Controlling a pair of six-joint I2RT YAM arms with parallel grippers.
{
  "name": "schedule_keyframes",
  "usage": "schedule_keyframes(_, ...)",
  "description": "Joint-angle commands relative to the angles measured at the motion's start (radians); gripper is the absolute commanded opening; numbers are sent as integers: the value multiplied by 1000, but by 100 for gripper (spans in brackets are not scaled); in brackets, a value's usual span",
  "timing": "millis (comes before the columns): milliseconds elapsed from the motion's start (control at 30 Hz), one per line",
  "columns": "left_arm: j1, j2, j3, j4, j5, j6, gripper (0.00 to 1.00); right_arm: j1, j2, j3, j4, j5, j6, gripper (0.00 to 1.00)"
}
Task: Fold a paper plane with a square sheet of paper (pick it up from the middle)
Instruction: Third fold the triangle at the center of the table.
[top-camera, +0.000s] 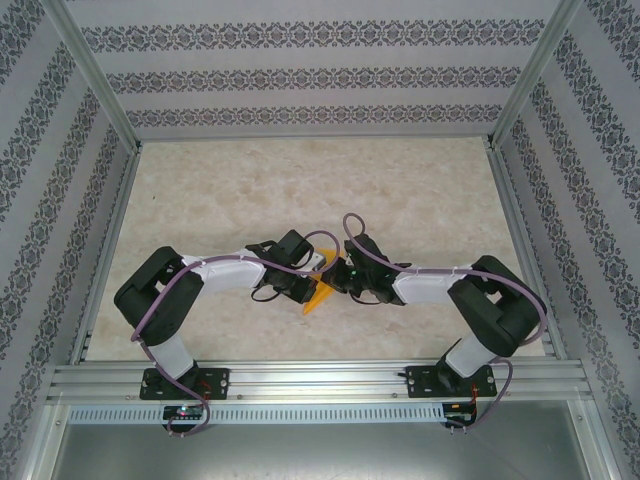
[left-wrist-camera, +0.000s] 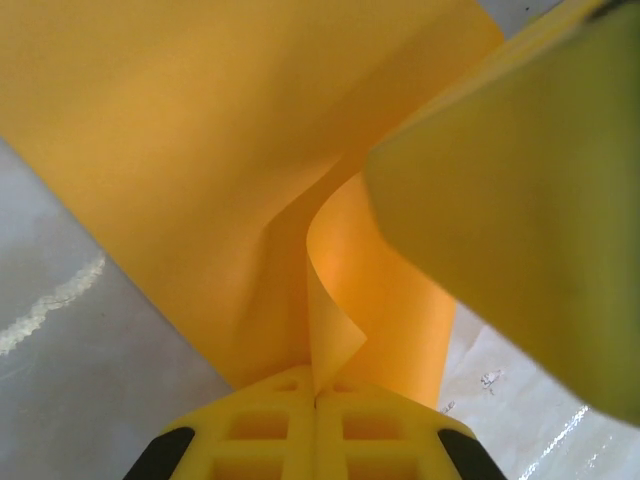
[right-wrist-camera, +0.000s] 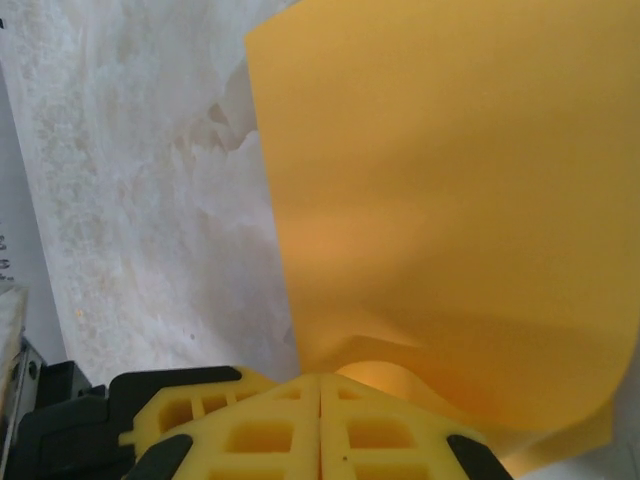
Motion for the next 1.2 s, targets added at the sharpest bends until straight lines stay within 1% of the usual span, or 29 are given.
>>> schedule_keyframes(0,15,17,7,-26,-18,19,6,18,24,-21,83,7,38,7)
schedule_keyframes(133,15,14,5,-25,-20,18,6,21,23,-54,118,12,56,7)
schedule_keyframes(267,15,14,6,-28,-20,17,6,21,12,-72,113,25,56,8)
schedule_keyframes(467,15,16,5,-28,-17,18,6,19,59,-56,118,11,42,9)
schedule_keyframes(733,15,19,2,-31,-30,12,6,20,122,-72,105,29,49,8)
schedule_keyframes(833,15,19,1,-34,-35,11,6,20,94,-81,103,30,56,8)
schedule_keyframes(933,15,19,5,-39,-42,10,6,12,20,-62,53,34,34,9)
schedule_keyframes(1033,15,19,5,-42,-46,10,6,-16,-50,-50,7,43,6,10)
schedule_keyframes(1167,14,19,5,-42,-43,11,6,-66,-53,-52,2,6,-16,11)
